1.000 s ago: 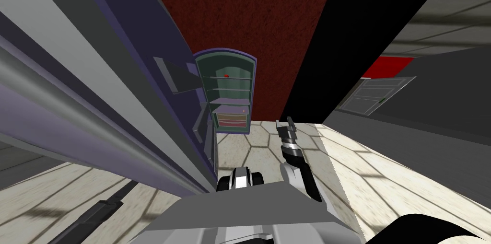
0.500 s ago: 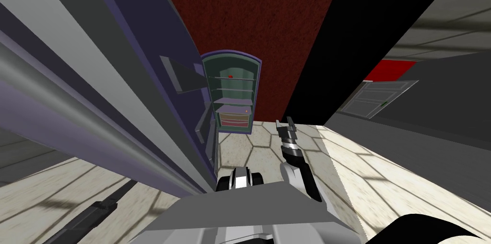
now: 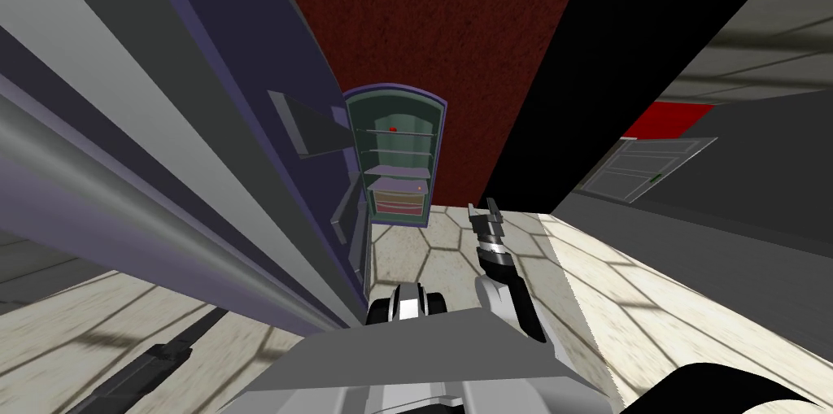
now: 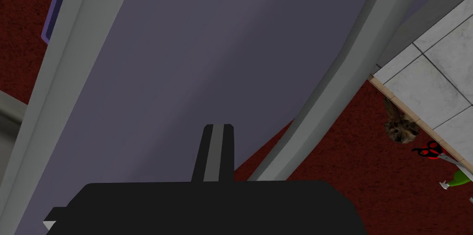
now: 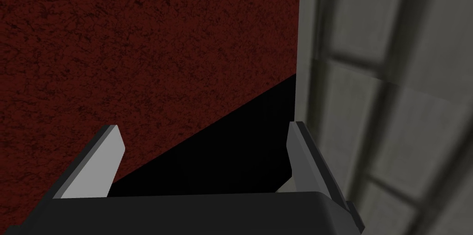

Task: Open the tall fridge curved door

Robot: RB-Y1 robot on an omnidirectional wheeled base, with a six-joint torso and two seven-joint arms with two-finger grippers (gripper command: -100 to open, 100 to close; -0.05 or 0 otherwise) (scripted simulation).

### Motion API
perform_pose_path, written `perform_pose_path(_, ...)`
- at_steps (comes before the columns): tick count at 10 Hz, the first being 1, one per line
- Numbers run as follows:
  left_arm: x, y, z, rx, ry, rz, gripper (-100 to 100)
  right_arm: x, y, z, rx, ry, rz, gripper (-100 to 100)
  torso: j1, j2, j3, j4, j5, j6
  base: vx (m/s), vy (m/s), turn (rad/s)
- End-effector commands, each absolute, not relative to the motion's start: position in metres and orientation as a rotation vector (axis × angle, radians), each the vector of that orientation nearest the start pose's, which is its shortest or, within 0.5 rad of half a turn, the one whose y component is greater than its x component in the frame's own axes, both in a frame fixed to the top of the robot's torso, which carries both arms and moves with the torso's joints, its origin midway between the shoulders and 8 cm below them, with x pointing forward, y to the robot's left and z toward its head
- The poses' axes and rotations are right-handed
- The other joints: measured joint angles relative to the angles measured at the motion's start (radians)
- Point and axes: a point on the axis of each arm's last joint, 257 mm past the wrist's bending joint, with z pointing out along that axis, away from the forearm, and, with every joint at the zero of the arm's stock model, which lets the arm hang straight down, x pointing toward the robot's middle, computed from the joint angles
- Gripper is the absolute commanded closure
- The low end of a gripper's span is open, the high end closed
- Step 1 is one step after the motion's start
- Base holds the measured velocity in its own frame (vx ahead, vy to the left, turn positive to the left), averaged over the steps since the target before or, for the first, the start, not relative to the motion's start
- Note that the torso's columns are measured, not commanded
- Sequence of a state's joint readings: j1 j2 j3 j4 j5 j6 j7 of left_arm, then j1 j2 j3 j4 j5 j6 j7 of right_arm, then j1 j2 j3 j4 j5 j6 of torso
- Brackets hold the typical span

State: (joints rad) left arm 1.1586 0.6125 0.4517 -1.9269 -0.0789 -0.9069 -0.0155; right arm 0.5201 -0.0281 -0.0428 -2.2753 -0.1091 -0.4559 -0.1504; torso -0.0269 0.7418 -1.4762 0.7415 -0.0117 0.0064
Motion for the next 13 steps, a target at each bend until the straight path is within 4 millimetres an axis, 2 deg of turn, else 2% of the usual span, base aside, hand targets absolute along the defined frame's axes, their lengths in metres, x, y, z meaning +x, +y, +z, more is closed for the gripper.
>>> perform_pose_path(1, 0.194, 0.444, -0.145, -0.384, 1.527, -0.662, -100, 0.346, -0.308, 0.009, 0.812, 0.561, 1.444, 0, 0.002, 0.0, 0.0, -0.001, 0.001, -0.002, -0.006, 0.018, -0.049)
perform_pose_path(4, 0.187, 0.449, -0.134, -0.39, 1.54, -0.645, -100, 0.346, -0.308, 0.009, 0.812, 0.561, 1.444, 0, 0.009, -0.002, 0.0, -0.002, 0.004, -0.003, 0.007, 0.011, 0.047)
perform_pose_path(11, 0.181, 0.439, -0.105, -0.382, 1.545, -0.685, -100, 0.346, -0.308, 0.009, 0.812, 0.561, 1.444, 0, 0.006, -0.002, -0.002, -0.001, 0.001, -0.001, 0.019, 0.019, 0.051)
perform_pose_path(12, 0.179, 0.447, -0.114, -0.407, 1.557, -0.657, -100, 0.346, -0.308, 0.009, 0.812, 0.561, 1.444, 0, 0.006, -0.004, -0.003, -0.001, 0.001, -0.001, 0.004, 0.01, 0.016)
perform_pose_path(13, 0.178, 0.451, -0.116, -0.417, 1.562, -0.649, 0, 0.346, -0.308, 0.009, 0.812, 0.561, 1.444, 0, 0.006, -0.003, -0.002, -0.001, 0.002, -0.002, -0.002, 0.007, 0.002)
